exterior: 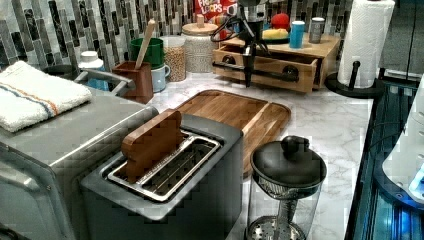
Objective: Close the drawer.
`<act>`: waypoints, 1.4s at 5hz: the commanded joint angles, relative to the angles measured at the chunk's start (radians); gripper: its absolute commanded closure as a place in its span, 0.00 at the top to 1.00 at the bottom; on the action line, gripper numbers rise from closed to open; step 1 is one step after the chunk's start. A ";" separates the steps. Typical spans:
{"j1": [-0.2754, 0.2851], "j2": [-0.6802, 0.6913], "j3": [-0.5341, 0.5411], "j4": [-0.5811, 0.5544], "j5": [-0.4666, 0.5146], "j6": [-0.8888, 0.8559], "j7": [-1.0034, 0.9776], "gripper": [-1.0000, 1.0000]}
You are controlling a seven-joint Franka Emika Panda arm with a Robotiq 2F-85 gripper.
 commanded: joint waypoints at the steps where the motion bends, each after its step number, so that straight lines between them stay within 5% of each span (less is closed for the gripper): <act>1: -0.184 0.119 -0.118 0.300 0.050 0.041 -0.180 0.00; 7: -0.172 0.095 -0.137 0.298 0.008 -0.002 -0.124 0.00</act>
